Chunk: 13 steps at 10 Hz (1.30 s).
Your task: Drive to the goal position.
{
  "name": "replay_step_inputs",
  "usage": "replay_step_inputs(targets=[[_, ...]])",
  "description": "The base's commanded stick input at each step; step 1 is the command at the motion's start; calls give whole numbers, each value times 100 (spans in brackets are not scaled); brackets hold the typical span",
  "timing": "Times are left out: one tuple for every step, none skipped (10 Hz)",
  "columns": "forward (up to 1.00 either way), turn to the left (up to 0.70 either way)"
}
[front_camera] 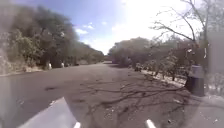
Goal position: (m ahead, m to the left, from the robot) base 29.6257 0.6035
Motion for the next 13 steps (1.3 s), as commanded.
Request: replay_step_inputs(targets=[[70, 0], [70, 0], [70, 0], [70, 0], [70, 0], [70, 0], [70, 0], [70, 0], [70, 0], [70, 0], [70, 0], [70, 0], [70, 0]])
